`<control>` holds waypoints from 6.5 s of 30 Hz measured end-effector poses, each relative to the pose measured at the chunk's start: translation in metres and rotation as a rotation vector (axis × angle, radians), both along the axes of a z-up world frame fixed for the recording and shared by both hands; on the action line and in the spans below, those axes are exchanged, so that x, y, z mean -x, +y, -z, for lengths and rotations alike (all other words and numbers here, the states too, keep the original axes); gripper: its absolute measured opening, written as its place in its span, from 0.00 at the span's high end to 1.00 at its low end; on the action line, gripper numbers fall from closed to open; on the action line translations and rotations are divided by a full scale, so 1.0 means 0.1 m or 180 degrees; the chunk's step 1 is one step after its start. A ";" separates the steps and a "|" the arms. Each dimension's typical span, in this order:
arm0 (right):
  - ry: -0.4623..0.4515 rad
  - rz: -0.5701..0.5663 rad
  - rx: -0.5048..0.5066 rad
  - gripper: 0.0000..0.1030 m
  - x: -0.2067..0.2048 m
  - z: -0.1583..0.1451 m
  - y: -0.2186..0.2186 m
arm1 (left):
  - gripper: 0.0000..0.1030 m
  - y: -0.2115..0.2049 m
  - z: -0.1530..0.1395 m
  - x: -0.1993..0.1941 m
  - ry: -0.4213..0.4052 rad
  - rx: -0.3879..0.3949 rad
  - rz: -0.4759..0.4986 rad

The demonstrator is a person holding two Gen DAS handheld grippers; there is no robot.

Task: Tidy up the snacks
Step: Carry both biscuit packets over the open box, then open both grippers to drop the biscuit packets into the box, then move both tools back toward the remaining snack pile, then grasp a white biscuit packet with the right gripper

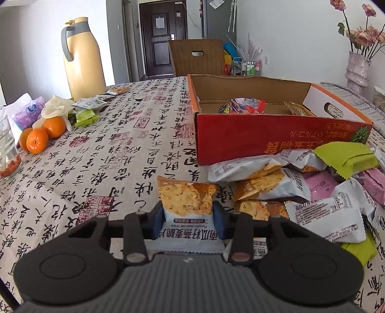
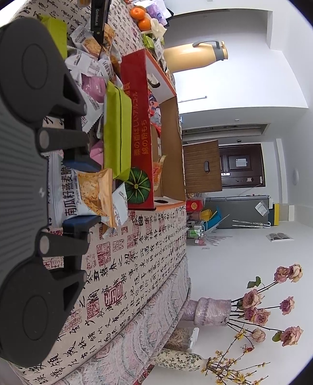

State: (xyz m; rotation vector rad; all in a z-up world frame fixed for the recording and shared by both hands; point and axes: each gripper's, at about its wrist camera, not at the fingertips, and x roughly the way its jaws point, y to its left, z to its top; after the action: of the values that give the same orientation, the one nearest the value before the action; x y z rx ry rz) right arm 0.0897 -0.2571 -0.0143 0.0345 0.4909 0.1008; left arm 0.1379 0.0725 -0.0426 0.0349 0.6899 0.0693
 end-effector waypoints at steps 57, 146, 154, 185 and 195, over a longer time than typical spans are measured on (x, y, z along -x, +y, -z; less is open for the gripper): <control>-0.0147 -0.0370 -0.0304 0.64 -1.81 -0.15 0.51 | 0.60 -0.62 -0.59 -1.28 -0.0620 0.0391 0.0017; -0.0060 -0.0341 -0.0074 0.00 -0.23 -0.11 0.39 | 0.00 -0.48 -0.52 0.29 -0.0565 0.0412 -0.0002; 0.0121 -0.0370 -0.0043 0.00 -0.05 0.05 0.40 | 0.00 -0.41 -0.39 0.48 -0.0532 0.0475 -0.0038; 0.0719 -0.0263 -0.0440 0.40 -0.46 0.26 0.77 | 0.00 -0.30 -0.21 0.45 -0.0359 0.0650 -0.0147; 0.0654 -0.0318 -0.0282 0.56 -0.42 0.32 0.82 | 0.00 -0.23 -0.20 0.45 -0.0328 0.0617 -0.0201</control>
State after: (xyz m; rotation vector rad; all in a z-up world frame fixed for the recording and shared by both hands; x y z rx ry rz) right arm 0.1316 -0.1751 -0.0466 0.1078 0.6935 0.2183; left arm 0.0925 0.0495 -0.0228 -0.1755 0.5921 0.0641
